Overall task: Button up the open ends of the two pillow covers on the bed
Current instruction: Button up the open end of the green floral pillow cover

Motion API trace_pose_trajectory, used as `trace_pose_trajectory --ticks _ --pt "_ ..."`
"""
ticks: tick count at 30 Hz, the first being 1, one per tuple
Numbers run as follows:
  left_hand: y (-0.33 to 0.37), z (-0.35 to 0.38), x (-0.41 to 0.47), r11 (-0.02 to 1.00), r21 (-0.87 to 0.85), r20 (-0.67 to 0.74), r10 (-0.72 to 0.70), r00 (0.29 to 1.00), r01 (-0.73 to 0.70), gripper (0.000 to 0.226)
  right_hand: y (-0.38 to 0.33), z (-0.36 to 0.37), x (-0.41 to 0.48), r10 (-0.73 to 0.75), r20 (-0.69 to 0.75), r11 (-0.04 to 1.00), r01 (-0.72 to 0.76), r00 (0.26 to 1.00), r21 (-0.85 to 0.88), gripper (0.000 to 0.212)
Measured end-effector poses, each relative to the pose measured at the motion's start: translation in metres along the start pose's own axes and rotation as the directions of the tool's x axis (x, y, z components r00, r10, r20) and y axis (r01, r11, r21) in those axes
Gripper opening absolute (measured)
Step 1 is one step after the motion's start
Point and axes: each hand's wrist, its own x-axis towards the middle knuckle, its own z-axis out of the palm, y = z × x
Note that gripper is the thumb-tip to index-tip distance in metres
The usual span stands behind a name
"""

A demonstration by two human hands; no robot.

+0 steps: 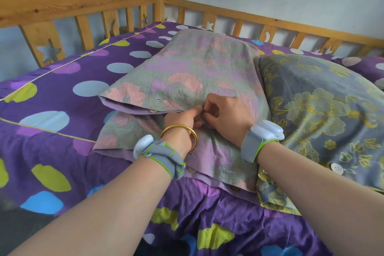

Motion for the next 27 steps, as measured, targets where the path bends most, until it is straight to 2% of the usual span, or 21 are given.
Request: trace_pose_trajectory --ticks 6,9,13,15,17,19,21,22,24,27 --pt "-0.002 -0.001 0.004 0.996 0.053 -0.030 0.069 0.997 -0.067 0.012 0.000 -0.002 0.000 -0.096 0.009 0.991 0.097 0.995 -0.089 0.010" --pt "-0.002 -0.003 0.010 0.992 0.096 -0.042 0.090 0.995 -0.085 0.022 0.001 -0.005 0.005 -0.133 0.056 0.975 0.140 0.990 -0.171 0.012" --pt "-0.002 0.000 0.012 1.000 0.013 -0.061 0.019 0.998 -0.018 0.018 0.006 -0.006 0.009 -0.244 0.081 0.941 0.256 0.966 -0.221 0.012" --pt "-0.002 0.002 0.010 0.999 -0.043 -0.073 -0.035 0.997 0.032 0.012 0.010 -0.007 0.009 -0.237 0.053 0.953 0.242 0.970 -0.180 0.012" --pt "-0.001 0.004 0.008 0.996 -0.073 -0.074 -0.058 0.996 0.052 0.007 0.012 -0.008 0.011 -0.143 0.041 0.988 0.145 0.989 -0.051 0.012" --pt "-0.001 0.002 0.008 0.995 -0.076 -0.068 -0.070 0.995 0.065 0.011 0.011 -0.012 0.015 0.008 0.102 0.984 -0.027 0.995 0.179 0.013" --pt "-0.002 -0.001 0.007 0.996 -0.054 -0.042 -0.078 0.996 0.076 0.007 0.007 -0.015 0.019 0.153 0.250 0.876 -0.248 0.956 0.413 0.013" --pt "-0.002 -0.003 0.007 0.997 -0.035 -0.028 -0.077 0.997 0.076 0.013 0.004 -0.016 0.020 0.200 0.325 0.806 -0.344 0.924 0.482 0.013" --pt "-0.003 -0.007 0.008 0.998 0.010 -0.006 -0.060 0.998 0.060 0.021 0.002 -0.019 0.022 0.243 0.421 0.741 -0.447 0.874 0.501 0.014" --pt "-0.005 -0.011 0.010 0.998 0.064 -0.011 -0.008 1.000 0.008 0.027 0.004 -0.020 0.025 0.245 0.501 0.717 -0.503 0.830 0.483 0.016"
